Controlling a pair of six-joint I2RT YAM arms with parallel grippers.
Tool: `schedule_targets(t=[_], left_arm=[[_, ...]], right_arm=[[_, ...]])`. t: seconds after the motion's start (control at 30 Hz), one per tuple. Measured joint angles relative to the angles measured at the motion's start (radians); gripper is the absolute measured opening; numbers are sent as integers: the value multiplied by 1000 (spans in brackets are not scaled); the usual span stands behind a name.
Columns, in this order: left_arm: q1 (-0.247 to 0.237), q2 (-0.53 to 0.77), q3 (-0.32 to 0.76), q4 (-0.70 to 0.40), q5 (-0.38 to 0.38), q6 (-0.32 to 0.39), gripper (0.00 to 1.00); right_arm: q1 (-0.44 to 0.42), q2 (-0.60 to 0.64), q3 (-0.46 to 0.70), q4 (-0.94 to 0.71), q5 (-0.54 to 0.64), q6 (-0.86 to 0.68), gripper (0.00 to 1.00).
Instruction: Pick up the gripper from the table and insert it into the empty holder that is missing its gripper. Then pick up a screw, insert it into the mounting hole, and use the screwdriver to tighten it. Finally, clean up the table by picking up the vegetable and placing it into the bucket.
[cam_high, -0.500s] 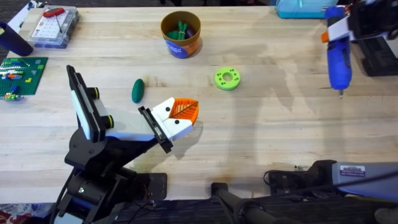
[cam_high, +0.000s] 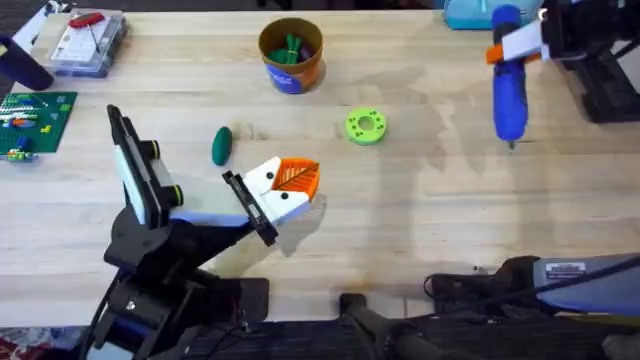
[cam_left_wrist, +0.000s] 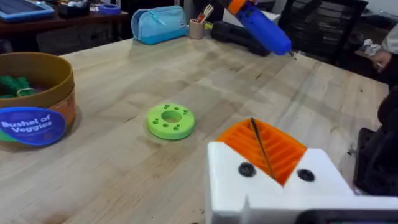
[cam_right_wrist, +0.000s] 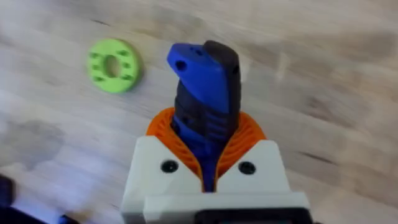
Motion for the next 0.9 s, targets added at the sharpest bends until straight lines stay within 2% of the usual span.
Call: schedule_targets(t=[0.13,0.27,0.33,0.5,0.6,0.9], left_arm=[[0,0,0,0,0,0,18],[0,0,0,0,0,0,18],[0,0,0,0,-1,0,18],[0,0,0,0,-14,0,18],[0,0,0,0,-20,0,18],[0,0,0,0,-23,0,18]], right_arm=[[3,2,84,-2,-152,-16,50],[33,3,256,9,-226,-18,50],[87,3,380,25,-252,-17,50],[197,3,521,119,-284,6,50],[258,0,559,213,-319,26,50],[412,-1,563,404,-460,57,50]])
